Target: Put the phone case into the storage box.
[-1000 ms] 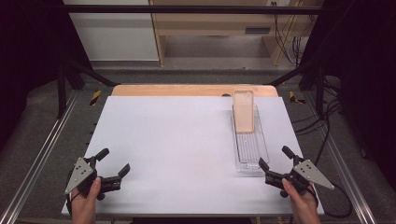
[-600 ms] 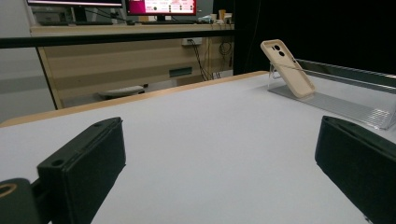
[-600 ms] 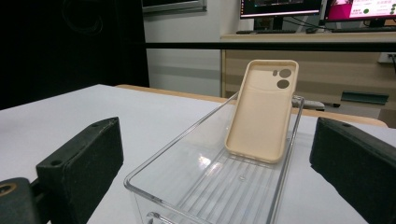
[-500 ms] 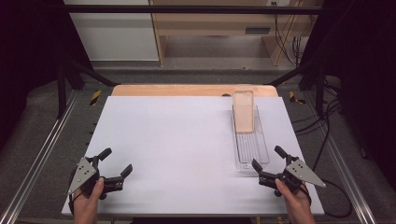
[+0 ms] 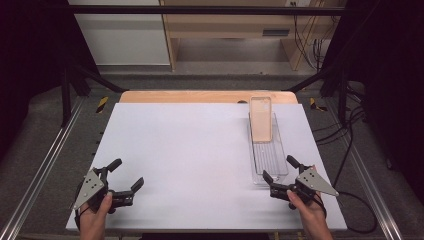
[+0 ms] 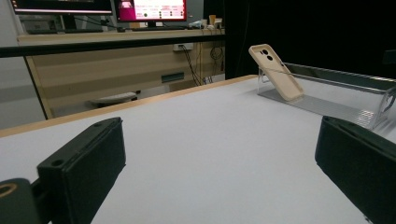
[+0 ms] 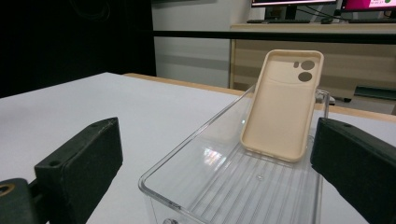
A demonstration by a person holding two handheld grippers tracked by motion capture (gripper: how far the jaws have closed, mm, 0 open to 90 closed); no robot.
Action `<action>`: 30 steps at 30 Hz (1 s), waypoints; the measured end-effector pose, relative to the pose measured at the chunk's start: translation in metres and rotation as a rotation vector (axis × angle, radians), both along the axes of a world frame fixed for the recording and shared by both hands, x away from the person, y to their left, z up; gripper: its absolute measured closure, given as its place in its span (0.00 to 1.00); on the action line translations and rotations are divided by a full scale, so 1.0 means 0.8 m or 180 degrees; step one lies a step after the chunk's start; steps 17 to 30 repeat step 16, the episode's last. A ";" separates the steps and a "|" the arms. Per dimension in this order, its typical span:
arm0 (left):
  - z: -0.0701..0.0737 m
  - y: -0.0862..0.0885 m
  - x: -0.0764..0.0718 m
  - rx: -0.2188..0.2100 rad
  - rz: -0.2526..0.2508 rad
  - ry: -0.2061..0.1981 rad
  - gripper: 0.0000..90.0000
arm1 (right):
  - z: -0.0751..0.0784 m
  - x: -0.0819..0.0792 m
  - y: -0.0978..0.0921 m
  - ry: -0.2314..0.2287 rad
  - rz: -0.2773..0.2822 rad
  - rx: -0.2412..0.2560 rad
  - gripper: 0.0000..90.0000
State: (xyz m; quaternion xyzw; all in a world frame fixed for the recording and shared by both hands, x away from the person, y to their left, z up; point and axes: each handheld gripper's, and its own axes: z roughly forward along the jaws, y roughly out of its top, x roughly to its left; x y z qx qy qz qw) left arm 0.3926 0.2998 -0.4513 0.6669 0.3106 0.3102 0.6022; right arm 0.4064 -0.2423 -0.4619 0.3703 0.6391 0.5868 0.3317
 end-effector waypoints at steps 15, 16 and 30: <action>0.000 0.001 0.000 -0.0030 0.0005 0.0000 0.02 | 0.007 0.008 0.007 -0.0078 0.0052 -0.0197 0.04; 0.000 0.001 0.000 -0.0028 0.0007 0.0001 0.02 | 0.006 0.008 0.007 -0.0072 0.0055 -0.0208 0.04; 0.000 0.001 0.000 -0.0028 0.0007 0.0001 0.02 | 0.006 0.008 0.007 -0.0072 0.0055 -0.0208 0.04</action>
